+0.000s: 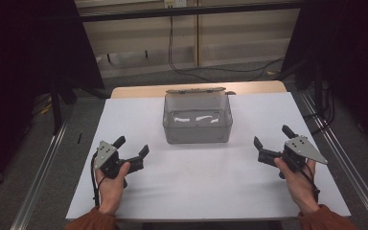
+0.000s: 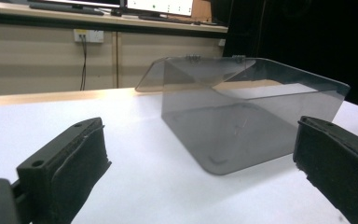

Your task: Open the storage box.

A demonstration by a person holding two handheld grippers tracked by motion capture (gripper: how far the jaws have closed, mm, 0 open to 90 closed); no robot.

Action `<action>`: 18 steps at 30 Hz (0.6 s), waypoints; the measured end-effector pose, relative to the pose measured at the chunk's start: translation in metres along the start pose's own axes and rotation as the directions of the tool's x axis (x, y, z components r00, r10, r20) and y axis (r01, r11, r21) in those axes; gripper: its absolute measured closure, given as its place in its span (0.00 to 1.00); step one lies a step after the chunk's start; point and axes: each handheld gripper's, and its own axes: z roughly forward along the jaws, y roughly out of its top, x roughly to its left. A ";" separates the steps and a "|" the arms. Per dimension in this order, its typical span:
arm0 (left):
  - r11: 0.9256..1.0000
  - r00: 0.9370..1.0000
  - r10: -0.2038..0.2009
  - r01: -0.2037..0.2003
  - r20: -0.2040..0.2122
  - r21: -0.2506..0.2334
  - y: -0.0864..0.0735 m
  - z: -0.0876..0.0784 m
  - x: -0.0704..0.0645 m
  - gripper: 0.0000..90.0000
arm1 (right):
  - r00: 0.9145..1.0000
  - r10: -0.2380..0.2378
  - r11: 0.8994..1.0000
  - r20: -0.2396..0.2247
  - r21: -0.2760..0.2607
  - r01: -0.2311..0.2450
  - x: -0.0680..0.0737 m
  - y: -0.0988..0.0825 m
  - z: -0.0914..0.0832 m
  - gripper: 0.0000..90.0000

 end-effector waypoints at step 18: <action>0.999 0.999 0.035 -0.034 -0.037 0.020 -0.010 -0.025 -0.009 0.03 | 0.996 0.034 0.999 0.088 0.020 -0.036 -0.010 -0.018 -0.038 0.00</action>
